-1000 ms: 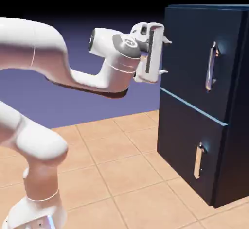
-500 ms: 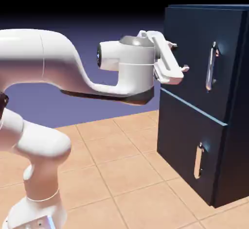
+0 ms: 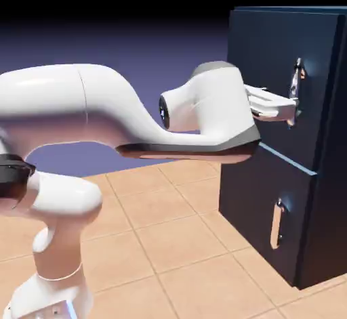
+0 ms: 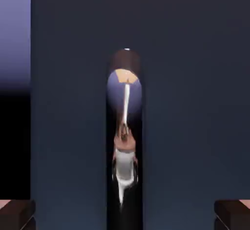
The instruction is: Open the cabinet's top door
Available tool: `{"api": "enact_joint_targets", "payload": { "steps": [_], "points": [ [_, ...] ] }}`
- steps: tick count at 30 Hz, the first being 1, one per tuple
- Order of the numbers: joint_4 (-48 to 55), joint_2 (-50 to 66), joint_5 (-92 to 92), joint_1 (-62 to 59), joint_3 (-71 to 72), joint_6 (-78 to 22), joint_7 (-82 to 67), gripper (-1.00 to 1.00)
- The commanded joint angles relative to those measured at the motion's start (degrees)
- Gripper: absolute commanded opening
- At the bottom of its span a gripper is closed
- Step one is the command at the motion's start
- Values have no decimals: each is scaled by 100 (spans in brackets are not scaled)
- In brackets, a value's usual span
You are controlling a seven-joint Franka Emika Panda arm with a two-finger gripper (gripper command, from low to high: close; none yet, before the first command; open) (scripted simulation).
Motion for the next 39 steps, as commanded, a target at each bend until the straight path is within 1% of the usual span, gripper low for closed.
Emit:
{"api": "enact_joint_targets", "payload": {
  "steps": [1,3,4,5,6,12,20,26,32,39],
  "points": [
    [145,75,-19,208,-134,-30,15,0],
    [434,224,-56,621,-401,-89,45,0],
    [445,229,-57,636,-410,-91,46,0],
    [445,229,-57,636,-410,-91,46,-100],
    [445,229,-57,636,-410,-91,46,-100],
    [-197,654,-56,-609,521,-417,794,-100],
    [-799,1031,51,-2270,1901,-625,1632,-100],
    [-1507,771,1118,-3515,2987,-918,1093,-100],
    [-2288,243,2516,-4733,4171,-1220,364,-100],
    [-3045,-533,4260,-5736,5358,-1512,-547,-100]
  ]
}}
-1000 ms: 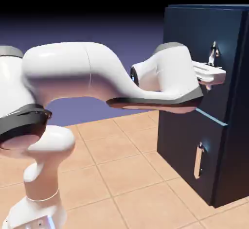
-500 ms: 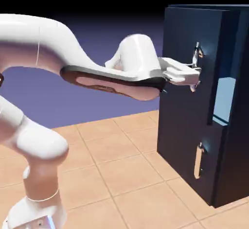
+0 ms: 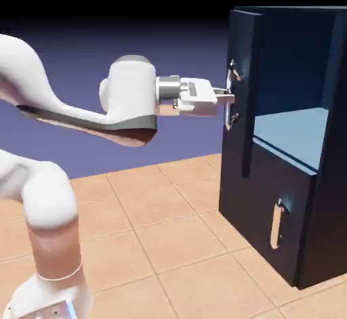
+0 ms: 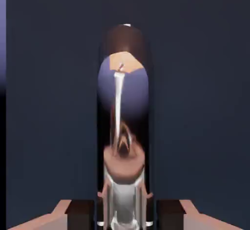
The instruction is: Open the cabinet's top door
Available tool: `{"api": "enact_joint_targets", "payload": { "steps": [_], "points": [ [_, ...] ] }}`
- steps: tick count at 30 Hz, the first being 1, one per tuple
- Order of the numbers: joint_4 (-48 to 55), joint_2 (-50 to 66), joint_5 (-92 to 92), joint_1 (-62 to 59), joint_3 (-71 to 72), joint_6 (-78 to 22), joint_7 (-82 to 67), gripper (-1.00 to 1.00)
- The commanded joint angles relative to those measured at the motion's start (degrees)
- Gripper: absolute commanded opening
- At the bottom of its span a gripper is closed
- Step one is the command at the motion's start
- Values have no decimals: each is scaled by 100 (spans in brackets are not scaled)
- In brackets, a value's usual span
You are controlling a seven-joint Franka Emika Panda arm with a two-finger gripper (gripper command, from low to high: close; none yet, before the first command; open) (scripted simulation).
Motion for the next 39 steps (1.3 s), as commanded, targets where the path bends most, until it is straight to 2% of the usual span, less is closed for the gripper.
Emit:
{"api": "enact_joint_targets", "payload": {
  "steps": [1,11,21,30,39],
  "points": [
    [-92,-113,253,-98,146,-38,-136,-100],
    [-825,-1214,2745,-425,1396,-824,-1537,-100],
    [-988,-1888,5232,132,3047,-2746,-2490,-100],
    [-142,-1555,7062,126,4915,-4868,-2647,-100],
    [1594,-930,8333,-1087,6687,-6922,-2659,-100]
  ]
}}
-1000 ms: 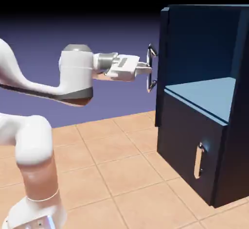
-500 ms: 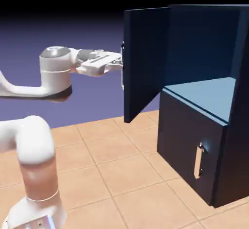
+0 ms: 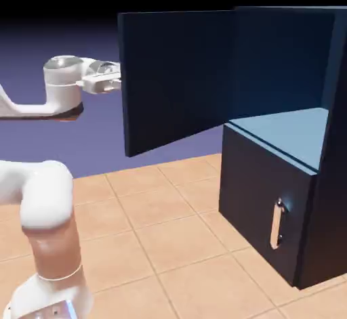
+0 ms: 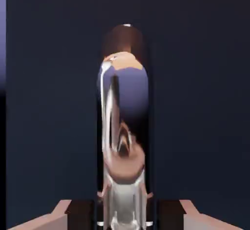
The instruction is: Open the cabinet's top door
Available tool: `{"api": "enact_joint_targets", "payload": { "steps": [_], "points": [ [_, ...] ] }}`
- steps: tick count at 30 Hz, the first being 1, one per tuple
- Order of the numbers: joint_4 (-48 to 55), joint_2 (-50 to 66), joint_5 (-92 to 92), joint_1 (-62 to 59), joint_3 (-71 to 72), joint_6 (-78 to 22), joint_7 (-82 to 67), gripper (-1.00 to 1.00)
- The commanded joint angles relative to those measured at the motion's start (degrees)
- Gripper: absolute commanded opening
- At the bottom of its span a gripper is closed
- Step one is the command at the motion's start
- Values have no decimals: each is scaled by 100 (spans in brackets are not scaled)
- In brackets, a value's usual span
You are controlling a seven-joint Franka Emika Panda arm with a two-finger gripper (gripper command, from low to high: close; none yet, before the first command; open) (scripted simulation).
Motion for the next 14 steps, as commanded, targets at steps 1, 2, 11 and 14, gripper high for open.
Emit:
{"api": "enact_joint_targets", "payload": {
  "steps": [1,2,11,14],
  "points": [
    [206,45,97,-178,167,-190,-10,-100],
    [414,83,187,-359,325,-380,-22,-100],
    [2282,147,786,-2062,1500,-1895,-259,-100],
    [2626,114,864,-2375,1669,-2147,-326,100]
  ]
}}
